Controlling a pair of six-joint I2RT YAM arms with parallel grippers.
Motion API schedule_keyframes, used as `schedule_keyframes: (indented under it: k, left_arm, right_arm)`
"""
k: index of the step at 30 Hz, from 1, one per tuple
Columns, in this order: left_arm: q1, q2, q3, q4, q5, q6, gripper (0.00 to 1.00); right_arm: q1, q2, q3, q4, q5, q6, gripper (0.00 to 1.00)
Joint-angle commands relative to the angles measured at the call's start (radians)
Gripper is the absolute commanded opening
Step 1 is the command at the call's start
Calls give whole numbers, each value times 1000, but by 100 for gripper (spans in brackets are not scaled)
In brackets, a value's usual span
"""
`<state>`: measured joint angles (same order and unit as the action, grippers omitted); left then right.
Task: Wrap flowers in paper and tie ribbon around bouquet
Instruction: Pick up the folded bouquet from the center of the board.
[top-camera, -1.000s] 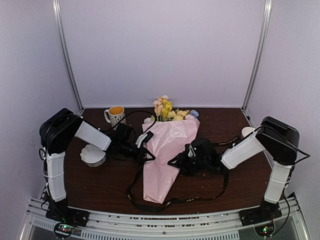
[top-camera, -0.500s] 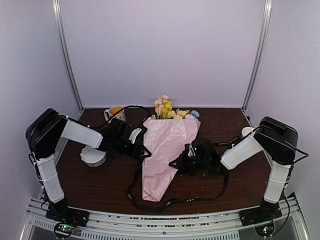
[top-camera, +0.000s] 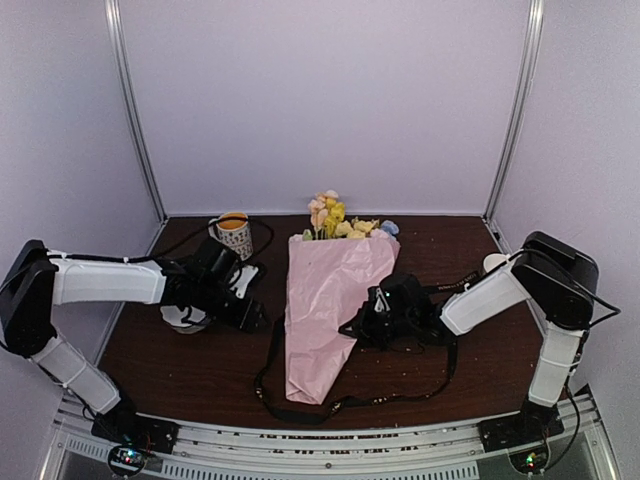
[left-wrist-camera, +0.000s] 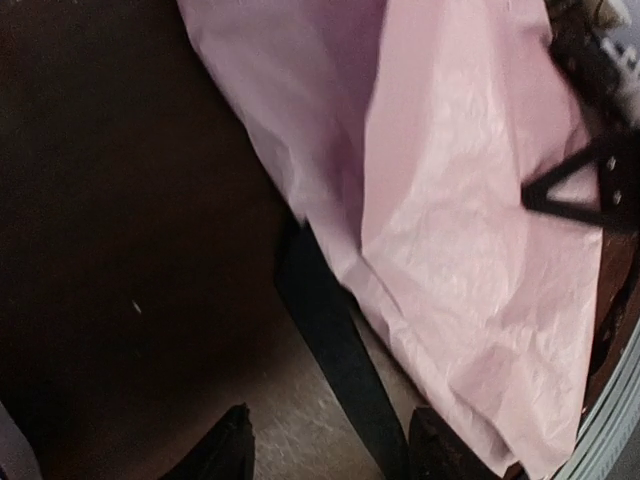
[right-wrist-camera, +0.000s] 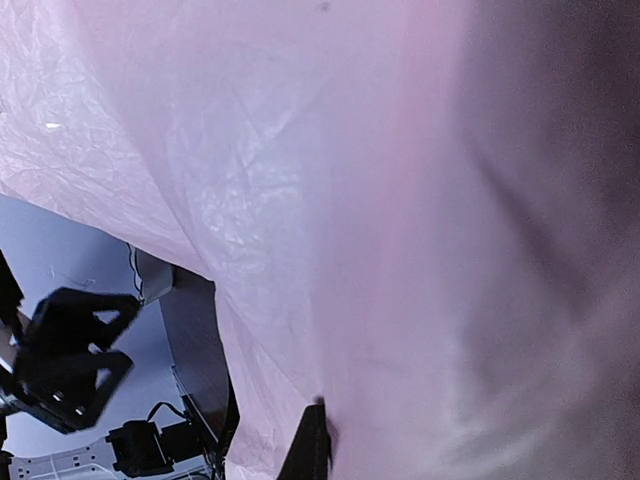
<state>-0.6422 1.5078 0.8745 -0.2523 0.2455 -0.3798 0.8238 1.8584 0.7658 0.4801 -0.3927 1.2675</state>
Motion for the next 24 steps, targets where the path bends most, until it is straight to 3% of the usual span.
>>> schedule_keyframes:
  k: [1, 3, 6, 9, 12, 17, 19, 21, 24]
  left_arm:
    - [-205, -67, -55, -253, -59, -55, 59]
    - [-276, -70, -62, -275, -43, -74, 63]
    - [-287, -66, -123, -246, -13, -111, 63]
    - [-287, -59, -134, -271, -37, -108, 57]
    - [-287, -49, -148, -270, -29, -112, 44]
    - [-287, -27, -199, -163, 51, -146, 40]
    - [-287, -14, -207, -123, 70, -149, 29]
    - [-287, 1, -204, -98, 61, -141, 0]
    - [-280, 17, -188, -50, 14, -137, 0]
  right_arm:
    - [-3, -21, 34, -91, 2, -48, 0]
    - [-2, -17, 50, -122, 2, -65, 0]
    - [-1, -21, 67, -145, 8, -75, 0]
    - [-1, -30, 91, -169, 3, -82, 0]
    - [-1, -49, 104, -201, 2, -94, 0]
    - [-3, -69, 103, -198, -32, -84, 0]
    - [-3, -68, 104, -188, -49, -74, 0]
    - [-7, -67, 99, -156, -74, -49, 0]
    - [-21, -73, 70, -51, -121, 20, 0]
